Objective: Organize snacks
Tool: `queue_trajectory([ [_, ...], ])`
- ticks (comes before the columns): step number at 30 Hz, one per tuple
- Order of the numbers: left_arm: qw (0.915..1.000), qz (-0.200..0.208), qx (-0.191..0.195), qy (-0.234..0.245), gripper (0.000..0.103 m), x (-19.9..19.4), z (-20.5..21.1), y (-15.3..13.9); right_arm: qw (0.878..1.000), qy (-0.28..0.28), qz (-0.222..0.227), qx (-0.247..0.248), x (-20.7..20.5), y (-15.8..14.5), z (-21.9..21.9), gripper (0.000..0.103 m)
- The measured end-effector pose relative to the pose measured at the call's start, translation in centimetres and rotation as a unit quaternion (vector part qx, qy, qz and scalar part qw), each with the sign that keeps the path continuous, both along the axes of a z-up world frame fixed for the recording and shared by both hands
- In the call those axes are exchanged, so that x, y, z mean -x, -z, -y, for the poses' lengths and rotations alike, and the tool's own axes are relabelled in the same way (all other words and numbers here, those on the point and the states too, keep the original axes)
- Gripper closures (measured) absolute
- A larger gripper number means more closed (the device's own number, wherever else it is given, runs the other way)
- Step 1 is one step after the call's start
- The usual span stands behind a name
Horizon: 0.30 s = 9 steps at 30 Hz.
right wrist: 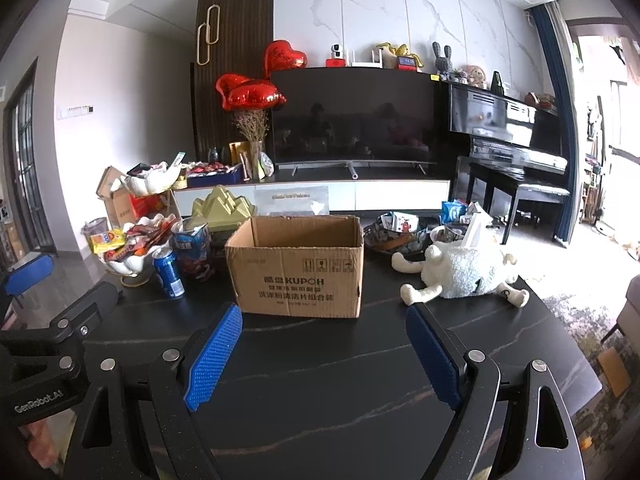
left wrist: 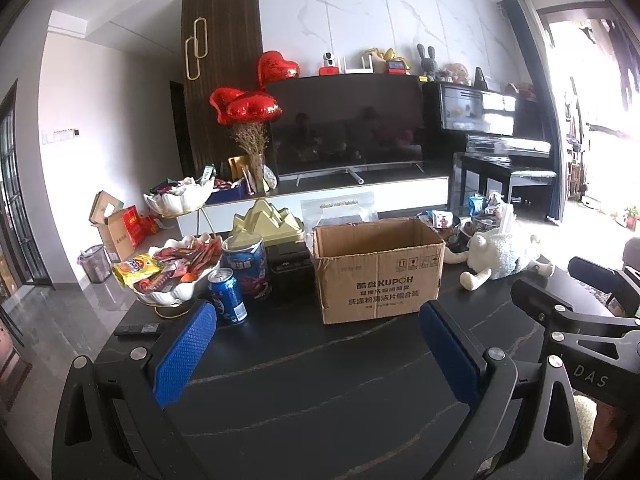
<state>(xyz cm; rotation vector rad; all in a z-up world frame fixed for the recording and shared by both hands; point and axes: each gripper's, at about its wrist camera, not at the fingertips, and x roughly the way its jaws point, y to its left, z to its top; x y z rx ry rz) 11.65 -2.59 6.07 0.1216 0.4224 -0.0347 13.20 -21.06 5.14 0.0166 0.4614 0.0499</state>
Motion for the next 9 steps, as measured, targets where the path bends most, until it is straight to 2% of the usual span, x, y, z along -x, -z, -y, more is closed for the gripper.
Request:
queue_trajectory([
  [9, 1.0, 0.001, 0.0, 0.002, 0.0, 0.03, 0.09, 0.04, 1.0, 0.0, -0.003, -0.002, -0.05, 0.21, 0.06, 0.018],
])
